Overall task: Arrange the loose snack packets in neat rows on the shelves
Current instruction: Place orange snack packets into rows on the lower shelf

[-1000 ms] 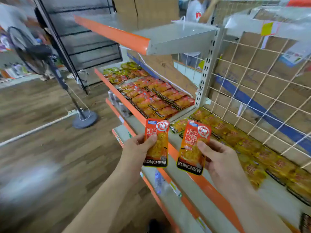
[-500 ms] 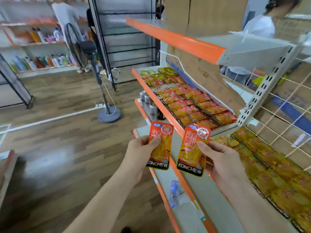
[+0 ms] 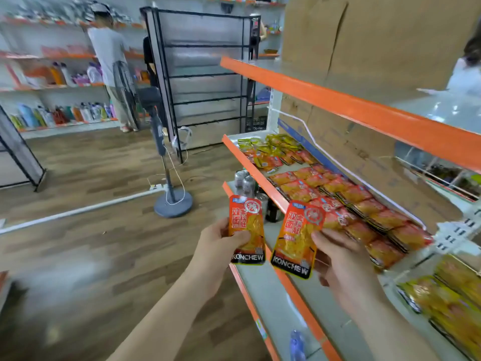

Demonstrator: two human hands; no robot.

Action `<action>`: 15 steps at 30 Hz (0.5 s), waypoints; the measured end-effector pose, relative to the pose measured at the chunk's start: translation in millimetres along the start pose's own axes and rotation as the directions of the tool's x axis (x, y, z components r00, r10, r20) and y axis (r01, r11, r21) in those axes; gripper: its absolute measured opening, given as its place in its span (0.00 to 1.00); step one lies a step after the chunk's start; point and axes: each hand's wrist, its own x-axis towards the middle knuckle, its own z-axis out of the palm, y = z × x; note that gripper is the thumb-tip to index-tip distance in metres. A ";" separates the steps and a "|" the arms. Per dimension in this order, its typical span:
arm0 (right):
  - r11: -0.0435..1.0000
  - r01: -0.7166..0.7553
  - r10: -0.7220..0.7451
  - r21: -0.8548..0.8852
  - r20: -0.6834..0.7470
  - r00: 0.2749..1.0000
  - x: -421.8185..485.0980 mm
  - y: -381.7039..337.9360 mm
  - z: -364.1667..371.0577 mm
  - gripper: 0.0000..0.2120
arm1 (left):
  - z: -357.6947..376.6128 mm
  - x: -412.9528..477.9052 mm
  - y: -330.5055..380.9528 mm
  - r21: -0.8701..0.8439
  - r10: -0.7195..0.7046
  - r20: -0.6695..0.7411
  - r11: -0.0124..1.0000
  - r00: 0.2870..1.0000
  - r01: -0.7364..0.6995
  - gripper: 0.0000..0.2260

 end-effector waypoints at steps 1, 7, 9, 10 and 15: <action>1.000 0.005 -0.005 0.015 -0.016 1.000 7.0 -0.6 11.8 0.04 | -9.5 7.9 6.4 0.013 0.011 0.014 1.000 1.000 -0.011 0.10; 0.993 0.087 -0.085 0.082 -0.028 0.996 44.9 -6.8 58.3 0.04 | -45.6 58.8 38.0 0.030 0.020 0.086 0.999 0.996 -0.023 0.09; 0.992 0.093 -0.091 0.088 -0.033 0.995 54.0 -5.4 63.5 0.05 | -47.4 73.6 41.4 0.018 0.012 0.102 1.000 0.995 -0.014 0.08; 0.992 0.090 -0.087 0.093 -0.031 0.996 58.3 -5.4 65.6 0.05 | -47.2 81.6 41.7 0.012 0.006 0.108 1.000 0.994 -0.007 0.08; 0.994 0.070 -0.063 0.081 -0.080 0.995 90.4 -2.0 64.2 0.08 | -35.8 121.2 35.5 -0.001 0.005 0.137 1.000 0.991 -0.005 0.11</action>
